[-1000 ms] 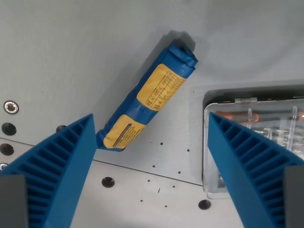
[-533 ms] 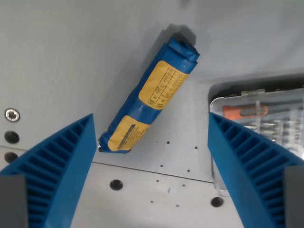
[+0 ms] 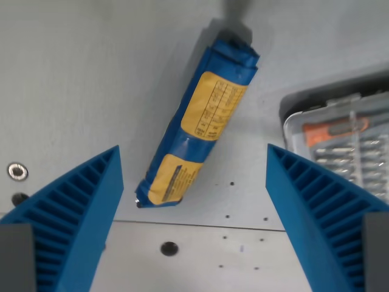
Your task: Move above the blue bag
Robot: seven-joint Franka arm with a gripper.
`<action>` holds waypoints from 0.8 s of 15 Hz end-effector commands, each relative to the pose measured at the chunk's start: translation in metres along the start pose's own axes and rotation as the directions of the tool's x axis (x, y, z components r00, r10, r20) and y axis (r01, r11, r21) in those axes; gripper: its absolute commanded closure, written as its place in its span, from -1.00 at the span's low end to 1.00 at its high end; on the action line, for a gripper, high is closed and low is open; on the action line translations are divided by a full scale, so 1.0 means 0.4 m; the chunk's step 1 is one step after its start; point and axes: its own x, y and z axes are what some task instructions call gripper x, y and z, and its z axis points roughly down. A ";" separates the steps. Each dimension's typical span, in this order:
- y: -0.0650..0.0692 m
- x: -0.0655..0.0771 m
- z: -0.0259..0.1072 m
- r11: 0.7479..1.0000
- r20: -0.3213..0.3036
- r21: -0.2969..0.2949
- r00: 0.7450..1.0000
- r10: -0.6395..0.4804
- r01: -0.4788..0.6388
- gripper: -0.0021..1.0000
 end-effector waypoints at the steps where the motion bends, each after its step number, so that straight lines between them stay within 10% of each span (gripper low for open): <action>1: -0.010 -0.012 0.025 0.968 -0.087 0.025 0.964 0.252 -0.251 -1.00; 12: -0.016 -0.036 0.116 0.900 -0.078 0.049 0.896 0.436 -0.434 -1.00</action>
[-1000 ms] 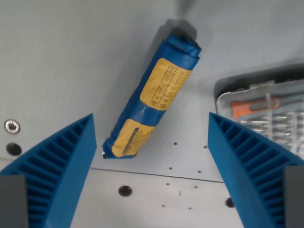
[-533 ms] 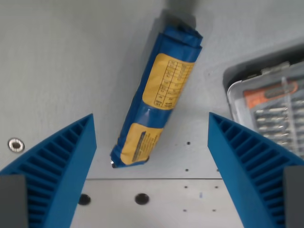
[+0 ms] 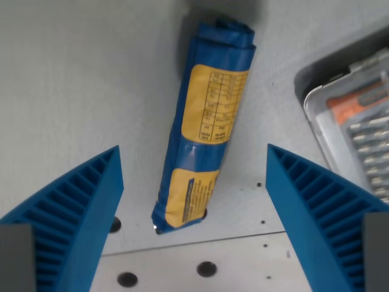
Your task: Move above the blue bag
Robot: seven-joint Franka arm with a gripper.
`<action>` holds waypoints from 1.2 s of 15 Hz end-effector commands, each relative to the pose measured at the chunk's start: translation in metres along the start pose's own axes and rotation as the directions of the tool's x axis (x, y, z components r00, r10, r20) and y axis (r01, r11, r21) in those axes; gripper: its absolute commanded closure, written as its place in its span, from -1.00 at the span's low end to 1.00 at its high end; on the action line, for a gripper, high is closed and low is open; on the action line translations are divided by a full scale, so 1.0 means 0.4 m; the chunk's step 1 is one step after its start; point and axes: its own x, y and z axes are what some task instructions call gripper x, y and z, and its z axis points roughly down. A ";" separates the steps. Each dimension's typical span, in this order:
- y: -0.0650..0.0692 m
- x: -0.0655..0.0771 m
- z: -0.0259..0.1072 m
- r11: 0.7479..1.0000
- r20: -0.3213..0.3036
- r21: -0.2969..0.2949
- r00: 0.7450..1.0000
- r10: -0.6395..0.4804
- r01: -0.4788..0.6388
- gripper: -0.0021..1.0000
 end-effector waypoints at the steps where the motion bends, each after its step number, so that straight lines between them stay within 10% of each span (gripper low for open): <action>1: -0.010 -0.017 0.023 0.974 -0.083 0.045 0.971 0.224 -0.221 -1.00; 18: 0.000 -0.037 0.079 0.979 -0.080 0.046 0.976 0.204 -0.201 -1.00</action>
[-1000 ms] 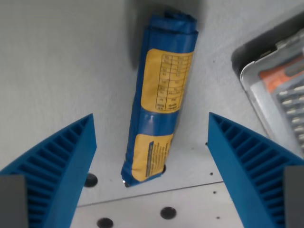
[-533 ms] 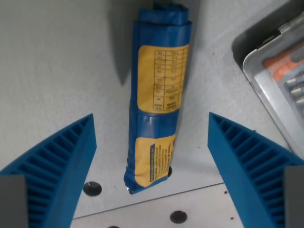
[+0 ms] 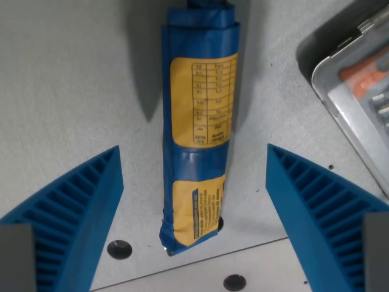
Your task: Move above the blue bag
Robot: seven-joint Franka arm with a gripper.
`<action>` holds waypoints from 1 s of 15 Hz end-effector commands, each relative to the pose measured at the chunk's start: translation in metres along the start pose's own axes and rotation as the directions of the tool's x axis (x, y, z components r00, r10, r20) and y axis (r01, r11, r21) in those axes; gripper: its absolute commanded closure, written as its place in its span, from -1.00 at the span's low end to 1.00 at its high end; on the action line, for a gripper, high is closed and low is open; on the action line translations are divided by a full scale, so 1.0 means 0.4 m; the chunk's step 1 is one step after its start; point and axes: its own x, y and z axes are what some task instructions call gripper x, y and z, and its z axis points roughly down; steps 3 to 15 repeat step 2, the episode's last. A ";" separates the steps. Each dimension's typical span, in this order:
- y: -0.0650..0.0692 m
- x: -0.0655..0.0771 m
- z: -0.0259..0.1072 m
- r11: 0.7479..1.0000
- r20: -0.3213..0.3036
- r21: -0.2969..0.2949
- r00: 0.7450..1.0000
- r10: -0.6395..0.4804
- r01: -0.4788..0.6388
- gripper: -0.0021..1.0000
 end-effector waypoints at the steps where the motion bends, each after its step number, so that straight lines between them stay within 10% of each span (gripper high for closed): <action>1: -0.002 -0.016 0.008 0.998 -0.083 0.042 0.996 0.039 -0.036 -1.00; 15: -0.002 -0.016 0.008 0.998 -0.083 0.042 0.996 0.039 -0.036 -1.00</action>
